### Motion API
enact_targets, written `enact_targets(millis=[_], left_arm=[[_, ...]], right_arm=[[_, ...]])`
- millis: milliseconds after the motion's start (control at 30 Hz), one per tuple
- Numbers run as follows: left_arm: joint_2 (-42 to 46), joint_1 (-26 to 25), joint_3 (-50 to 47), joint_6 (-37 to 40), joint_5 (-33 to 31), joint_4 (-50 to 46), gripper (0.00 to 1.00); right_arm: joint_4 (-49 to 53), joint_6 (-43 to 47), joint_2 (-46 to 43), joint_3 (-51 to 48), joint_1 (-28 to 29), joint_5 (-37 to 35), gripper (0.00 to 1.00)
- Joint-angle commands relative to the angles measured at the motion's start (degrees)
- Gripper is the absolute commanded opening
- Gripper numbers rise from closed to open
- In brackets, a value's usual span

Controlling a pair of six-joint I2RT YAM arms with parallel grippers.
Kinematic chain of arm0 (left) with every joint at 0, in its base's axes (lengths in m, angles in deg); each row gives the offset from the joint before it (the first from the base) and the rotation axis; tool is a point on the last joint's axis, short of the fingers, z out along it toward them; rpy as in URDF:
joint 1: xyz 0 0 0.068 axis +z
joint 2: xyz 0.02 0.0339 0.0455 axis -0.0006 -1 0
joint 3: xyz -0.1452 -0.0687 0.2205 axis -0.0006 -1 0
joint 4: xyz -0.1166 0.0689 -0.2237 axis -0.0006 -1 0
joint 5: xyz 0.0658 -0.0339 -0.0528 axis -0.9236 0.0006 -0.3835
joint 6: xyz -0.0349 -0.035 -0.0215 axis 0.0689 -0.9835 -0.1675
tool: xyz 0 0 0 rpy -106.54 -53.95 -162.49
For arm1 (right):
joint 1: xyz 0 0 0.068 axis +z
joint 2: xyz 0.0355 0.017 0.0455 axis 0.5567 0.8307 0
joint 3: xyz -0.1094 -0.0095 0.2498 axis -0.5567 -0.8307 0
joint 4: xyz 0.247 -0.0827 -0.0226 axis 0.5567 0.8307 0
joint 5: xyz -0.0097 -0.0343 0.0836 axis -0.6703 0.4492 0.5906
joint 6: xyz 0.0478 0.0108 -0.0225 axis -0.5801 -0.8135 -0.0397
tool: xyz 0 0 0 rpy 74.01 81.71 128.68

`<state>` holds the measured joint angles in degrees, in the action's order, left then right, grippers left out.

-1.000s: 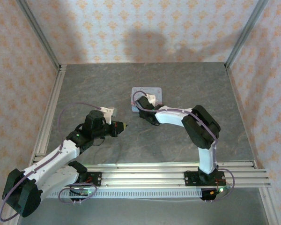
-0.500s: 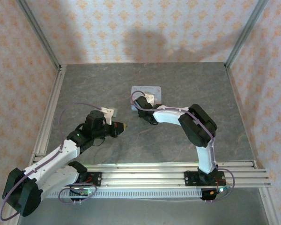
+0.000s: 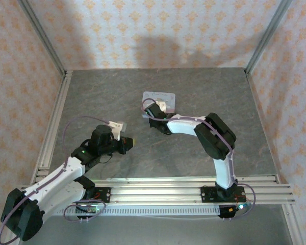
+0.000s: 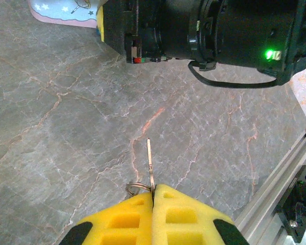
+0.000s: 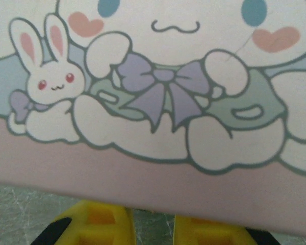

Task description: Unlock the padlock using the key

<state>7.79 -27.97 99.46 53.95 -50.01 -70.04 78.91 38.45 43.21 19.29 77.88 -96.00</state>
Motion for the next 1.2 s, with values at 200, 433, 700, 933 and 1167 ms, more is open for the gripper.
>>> enact_targets(millis=[200,433,700,933,1167], left_arm=[[0.2,0.5,-1.7,4.7,1.9,6.1,0.00],[-4.9,0.4,-1.7,8.1,2.1,11.0,0.00],[-14.0,0.5,-3.3,11.6,4.6,23.7,0.00],[-21.3,0.5,-4.3,12.2,6.6,37.0,0.00],[-29.5,0.5,-2.9,13.5,7.4,46.8,0.00]], right_arm=[[4.8,1.1,-6.0,0.8,-0.6,10.2,0.00],[8.6,-1.4,-8.4,1.4,-3.0,18.9,0.00],[11.6,-2.6,-11.7,2.2,-5.6,27.1,0.00],[17.3,-1.7,-14.3,3.9,-8.1,32.0,0.00],[19.1,-2.5,-15.7,4.0,-9.9,36.7,0.00]])
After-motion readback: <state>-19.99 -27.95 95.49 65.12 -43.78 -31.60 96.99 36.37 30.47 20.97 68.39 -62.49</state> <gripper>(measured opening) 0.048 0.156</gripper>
